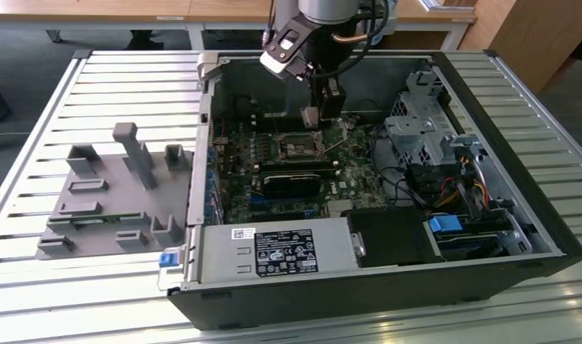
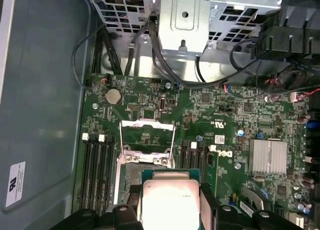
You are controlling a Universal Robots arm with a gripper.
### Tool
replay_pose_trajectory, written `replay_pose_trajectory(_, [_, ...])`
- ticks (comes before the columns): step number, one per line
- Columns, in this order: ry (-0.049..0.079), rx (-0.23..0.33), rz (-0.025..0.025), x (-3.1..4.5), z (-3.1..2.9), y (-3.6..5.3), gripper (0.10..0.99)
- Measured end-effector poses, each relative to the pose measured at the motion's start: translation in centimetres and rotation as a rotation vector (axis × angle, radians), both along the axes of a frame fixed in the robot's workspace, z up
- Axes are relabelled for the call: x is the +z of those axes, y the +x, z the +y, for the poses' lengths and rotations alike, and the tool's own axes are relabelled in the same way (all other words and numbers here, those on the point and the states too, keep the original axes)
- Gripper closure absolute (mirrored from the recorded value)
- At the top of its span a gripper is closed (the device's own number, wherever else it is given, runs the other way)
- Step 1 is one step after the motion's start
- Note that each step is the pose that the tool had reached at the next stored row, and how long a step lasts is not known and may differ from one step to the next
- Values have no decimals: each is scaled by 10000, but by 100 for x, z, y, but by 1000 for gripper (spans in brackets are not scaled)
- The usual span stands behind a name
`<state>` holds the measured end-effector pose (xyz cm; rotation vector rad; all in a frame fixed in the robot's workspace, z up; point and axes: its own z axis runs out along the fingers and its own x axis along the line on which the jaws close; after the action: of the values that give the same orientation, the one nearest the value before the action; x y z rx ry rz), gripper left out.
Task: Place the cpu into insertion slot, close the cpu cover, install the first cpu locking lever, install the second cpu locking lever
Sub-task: 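Place the cpu into insertion slot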
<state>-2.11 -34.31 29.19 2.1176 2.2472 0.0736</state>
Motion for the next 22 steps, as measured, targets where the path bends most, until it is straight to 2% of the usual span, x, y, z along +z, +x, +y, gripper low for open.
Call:
replay_pose_trajectory(9, [-22,-81,0,-145,63,-19,545])
replay_pose_trajectory(22, [-23,-100,0,-352,109,-121,545])
